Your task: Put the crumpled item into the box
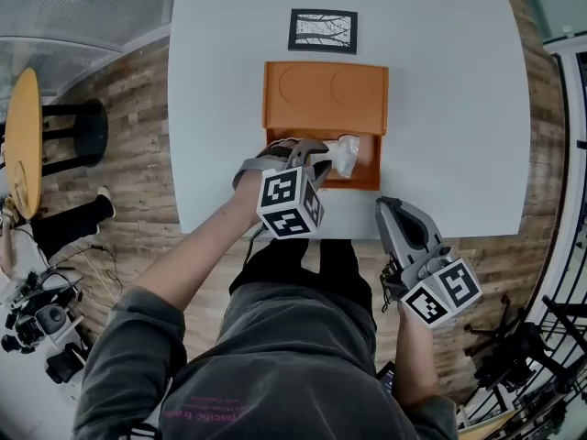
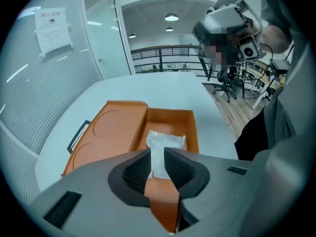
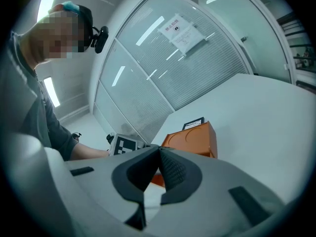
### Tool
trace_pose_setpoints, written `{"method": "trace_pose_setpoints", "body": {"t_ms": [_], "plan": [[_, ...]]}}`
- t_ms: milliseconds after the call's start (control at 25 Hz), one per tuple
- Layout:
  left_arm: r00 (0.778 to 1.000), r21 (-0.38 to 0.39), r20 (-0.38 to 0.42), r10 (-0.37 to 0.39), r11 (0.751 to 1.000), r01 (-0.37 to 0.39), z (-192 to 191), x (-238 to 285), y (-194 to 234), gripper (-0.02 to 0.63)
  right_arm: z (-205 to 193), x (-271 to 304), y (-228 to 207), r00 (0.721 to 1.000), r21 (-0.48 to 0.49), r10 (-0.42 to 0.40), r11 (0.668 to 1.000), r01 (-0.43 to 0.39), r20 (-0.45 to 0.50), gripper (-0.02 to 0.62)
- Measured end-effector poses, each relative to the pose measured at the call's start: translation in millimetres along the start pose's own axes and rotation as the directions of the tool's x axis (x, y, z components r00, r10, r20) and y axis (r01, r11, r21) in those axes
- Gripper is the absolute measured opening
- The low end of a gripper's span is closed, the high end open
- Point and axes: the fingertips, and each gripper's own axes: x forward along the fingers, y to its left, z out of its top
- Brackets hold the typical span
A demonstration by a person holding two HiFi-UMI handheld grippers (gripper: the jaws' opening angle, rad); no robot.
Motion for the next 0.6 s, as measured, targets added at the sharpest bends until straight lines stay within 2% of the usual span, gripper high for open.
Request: {"method": "trace_pose_setpoints", "body": {"t_ms": [280, 600], "plan": [[0.991, -0.113, 0.118, 0.057, 0.993, -0.044, 12.8, -41.3, 8.0, 0.098, 15.1, 0.5, 14.4, 1.0, -0.044, 0.01, 0.999, -0.01, 0.003, 0.002], [0.96, -0.236, 0.249, 0.132, 0.969, -0.072, 32.4, -91.9, 15.2, 0.097, 31.9, -2.3, 34.8, 0.999, -0.091, 0.029, 0.995, -0.027, 0.02, 0.002]]}}
